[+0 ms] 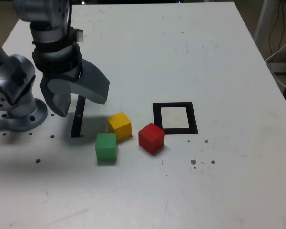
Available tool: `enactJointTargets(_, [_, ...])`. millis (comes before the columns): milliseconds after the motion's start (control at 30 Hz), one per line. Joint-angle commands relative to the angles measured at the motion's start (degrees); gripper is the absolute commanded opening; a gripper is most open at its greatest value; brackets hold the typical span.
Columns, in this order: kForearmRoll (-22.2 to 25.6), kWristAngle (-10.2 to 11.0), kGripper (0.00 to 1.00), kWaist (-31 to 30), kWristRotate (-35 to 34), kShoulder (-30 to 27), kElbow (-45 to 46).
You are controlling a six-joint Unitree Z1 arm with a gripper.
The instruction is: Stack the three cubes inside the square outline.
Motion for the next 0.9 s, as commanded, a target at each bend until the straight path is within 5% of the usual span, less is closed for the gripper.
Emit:
enactJointTargets(0, [0.1, 0.1, 0.99, -0.1, 0.0, 0.2, -0.2])
enactJointTargets(367, [0.3, 0.2, 0.99, -0.1, 0.0, -0.5, -0.2])
enactJointTargets(867, [2.7, 4.9, 0.99, -0.2, 0.0, 3.1, -10.8])
